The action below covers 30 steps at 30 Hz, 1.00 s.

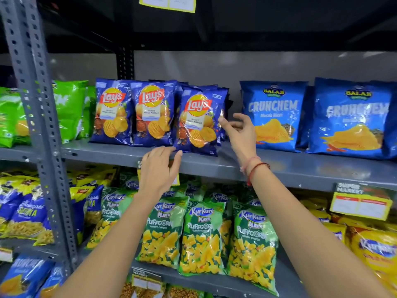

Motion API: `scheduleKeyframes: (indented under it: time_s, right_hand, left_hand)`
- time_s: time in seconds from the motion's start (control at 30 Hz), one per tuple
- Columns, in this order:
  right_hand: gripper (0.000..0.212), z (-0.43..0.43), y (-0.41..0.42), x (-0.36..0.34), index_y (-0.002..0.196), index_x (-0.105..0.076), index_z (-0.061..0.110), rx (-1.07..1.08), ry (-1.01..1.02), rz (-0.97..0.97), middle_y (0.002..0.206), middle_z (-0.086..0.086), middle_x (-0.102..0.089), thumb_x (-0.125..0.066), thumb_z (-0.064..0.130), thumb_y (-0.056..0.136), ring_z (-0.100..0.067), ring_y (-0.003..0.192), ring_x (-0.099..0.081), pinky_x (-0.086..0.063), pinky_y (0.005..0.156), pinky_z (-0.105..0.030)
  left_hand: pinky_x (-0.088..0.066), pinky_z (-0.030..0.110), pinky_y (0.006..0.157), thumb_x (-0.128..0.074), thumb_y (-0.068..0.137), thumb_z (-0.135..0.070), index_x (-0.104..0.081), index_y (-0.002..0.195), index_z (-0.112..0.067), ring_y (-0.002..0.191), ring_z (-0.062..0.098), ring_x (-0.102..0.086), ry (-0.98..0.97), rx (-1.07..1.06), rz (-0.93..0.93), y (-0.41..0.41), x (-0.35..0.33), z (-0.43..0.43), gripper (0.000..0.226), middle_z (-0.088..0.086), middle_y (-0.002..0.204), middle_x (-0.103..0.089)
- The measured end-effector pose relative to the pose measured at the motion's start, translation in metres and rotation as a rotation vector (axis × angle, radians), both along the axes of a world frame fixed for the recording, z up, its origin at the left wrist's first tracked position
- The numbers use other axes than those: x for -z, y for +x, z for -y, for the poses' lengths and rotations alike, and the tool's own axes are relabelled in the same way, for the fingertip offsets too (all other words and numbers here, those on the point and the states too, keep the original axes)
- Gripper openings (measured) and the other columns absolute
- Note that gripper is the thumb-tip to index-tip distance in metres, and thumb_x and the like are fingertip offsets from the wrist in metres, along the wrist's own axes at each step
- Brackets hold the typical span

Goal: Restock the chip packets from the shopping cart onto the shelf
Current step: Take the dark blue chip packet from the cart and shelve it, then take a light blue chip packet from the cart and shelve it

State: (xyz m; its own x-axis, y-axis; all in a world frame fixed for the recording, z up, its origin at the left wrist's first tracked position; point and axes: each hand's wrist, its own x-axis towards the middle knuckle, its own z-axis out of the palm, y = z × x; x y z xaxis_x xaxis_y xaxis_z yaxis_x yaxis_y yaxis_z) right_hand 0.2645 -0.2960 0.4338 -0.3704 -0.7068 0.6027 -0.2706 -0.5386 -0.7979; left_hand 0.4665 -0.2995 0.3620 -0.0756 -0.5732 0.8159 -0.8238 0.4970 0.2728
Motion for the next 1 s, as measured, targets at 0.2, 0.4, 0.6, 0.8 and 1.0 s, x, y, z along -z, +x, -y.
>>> scheduleKeyframes:
  time_s: [0.2, 0.4, 0.6, 0.8, 1.0]
  right_hand:
    - [0.021, -0.084, -0.057, 0.021, 0.098, -0.061, 0.017, 0.170, -0.115, -0.053, 0.085, 0.008, -0.063, -0.071, 0.027, 0.083, -0.006, 0.079, -0.060, -0.046, 0.073, -0.010]
    - [0.016, -0.188, -0.156, 0.073, 0.096, -0.062, 0.018, 0.443, -0.059, -0.072, 0.082, 0.012, -0.063, -0.071, 0.022, 0.083, 0.000, 0.075, -0.059, -0.047, 0.070, -0.012]
    - [0.012, -0.300, -0.250, 0.170, 0.094, -0.062, 0.015, 0.727, 0.176, -0.026, 0.080, 0.006, -0.063, -0.069, 0.016, 0.085, 0.014, 0.067, -0.056, -0.043, 0.063, -0.003]
    - [0.011, -0.405, -0.314, 0.310, 0.090, -0.060, 0.014, 0.934, 0.579, 0.199, 0.075, 0.004, -0.061, -0.070, 0.016, 0.084, 0.010, 0.063, -0.056, -0.041, 0.061, -0.006]
    - [0.037, -0.505, -0.325, 0.461, 0.109, -0.058, -0.005, 1.005, 1.022, 0.616, 0.098, -0.023, -0.065, -0.073, 0.013, 0.081, -0.021, 0.083, -0.057, -0.048, 0.064, -0.018]
  left_hand:
    - [-0.042, 0.035, 0.089, -0.034, 0.092, -0.041, -0.063, 0.106, -0.007, 0.106, 0.026, -0.057, -0.090, 0.294, -0.071, -0.082, -0.006, -0.039, 0.047, 0.009, 0.107, -0.068]
    - [-0.042, 0.034, 0.095, -0.041, 0.093, -0.030, -0.065, 0.102, -0.005, 0.105, 0.025, -0.058, -0.127, 0.650, -0.066, -0.209, 0.033, -0.093, 0.036, 0.010, 0.106, -0.069]
    - [-0.035, 0.028, 0.094, -0.044, 0.091, -0.027, -0.065, 0.101, -0.004, 0.101, 0.019, -0.052, 0.094, 0.999, 0.062, -0.335, 0.122, -0.165, 0.033, 0.013, 0.100, -0.069]
    - [-0.036, 0.031, 0.090, -0.039, 0.090, -0.036, -0.061, 0.107, -0.004, 0.102, 0.029, -0.057, 0.469, 1.139, 0.273, -0.418, 0.235, -0.230, 0.043, 0.016, 0.106, -0.067]
    - [-0.035, 0.033, 0.096, -0.045, 0.096, -0.030, -0.052, 0.124, -0.009, 0.118, 0.029, -0.051, 0.913, 1.182, 0.583, -0.476, 0.340, -0.287, 0.036, 0.014, 0.126, -0.058]
